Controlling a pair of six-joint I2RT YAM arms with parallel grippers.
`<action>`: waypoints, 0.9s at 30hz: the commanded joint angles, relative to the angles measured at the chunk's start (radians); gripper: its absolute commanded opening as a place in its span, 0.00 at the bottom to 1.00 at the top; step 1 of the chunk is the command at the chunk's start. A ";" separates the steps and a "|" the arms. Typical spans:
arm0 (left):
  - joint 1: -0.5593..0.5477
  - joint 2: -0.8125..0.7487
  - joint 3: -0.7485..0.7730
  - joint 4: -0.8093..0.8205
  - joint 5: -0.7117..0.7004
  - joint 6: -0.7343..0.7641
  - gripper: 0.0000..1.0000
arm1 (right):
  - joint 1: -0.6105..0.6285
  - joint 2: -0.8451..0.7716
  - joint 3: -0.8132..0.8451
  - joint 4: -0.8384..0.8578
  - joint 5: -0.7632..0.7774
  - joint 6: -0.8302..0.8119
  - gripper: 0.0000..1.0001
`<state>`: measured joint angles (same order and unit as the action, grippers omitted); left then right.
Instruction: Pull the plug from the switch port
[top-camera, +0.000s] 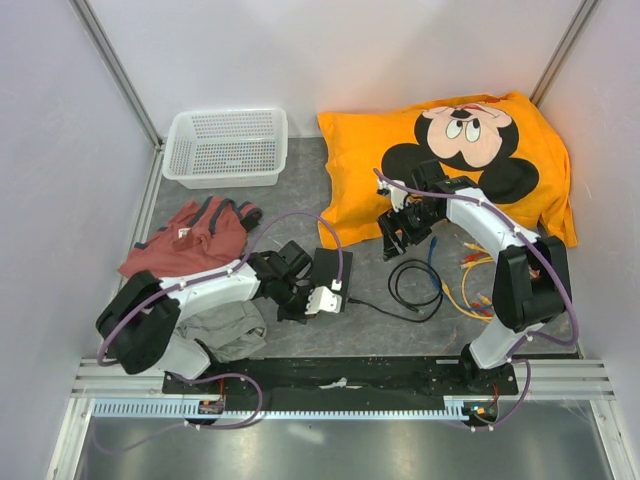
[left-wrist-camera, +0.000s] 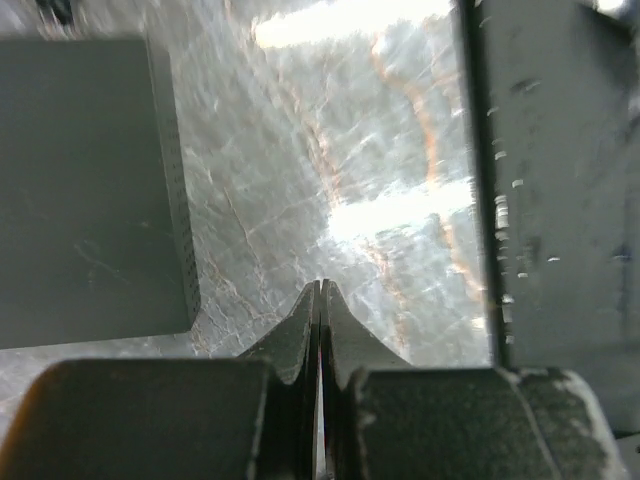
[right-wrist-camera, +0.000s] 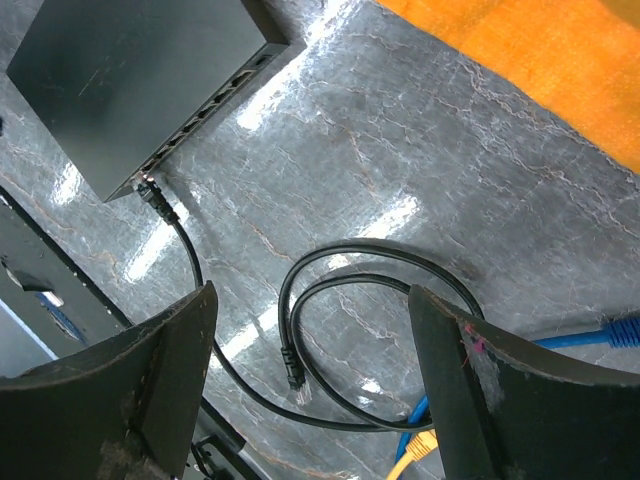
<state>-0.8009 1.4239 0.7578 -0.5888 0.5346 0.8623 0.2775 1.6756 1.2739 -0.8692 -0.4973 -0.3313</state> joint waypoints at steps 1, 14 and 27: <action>-0.003 0.081 0.009 0.183 -0.129 -0.003 0.02 | -0.003 0.009 0.010 0.026 0.008 0.024 0.85; 0.126 0.184 0.192 0.281 -0.337 -0.115 0.02 | -0.003 -0.034 -0.062 0.042 -0.081 0.064 0.85; 0.155 0.117 0.300 0.155 -0.080 -0.768 0.02 | -0.003 0.062 -0.212 0.453 -0.362 0.537 0.73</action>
<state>-0.6540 1.4712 0.9947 -0.4732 0.4358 0.4232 0.2771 1.6943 1.0729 -0.6113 -0.7769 0.0338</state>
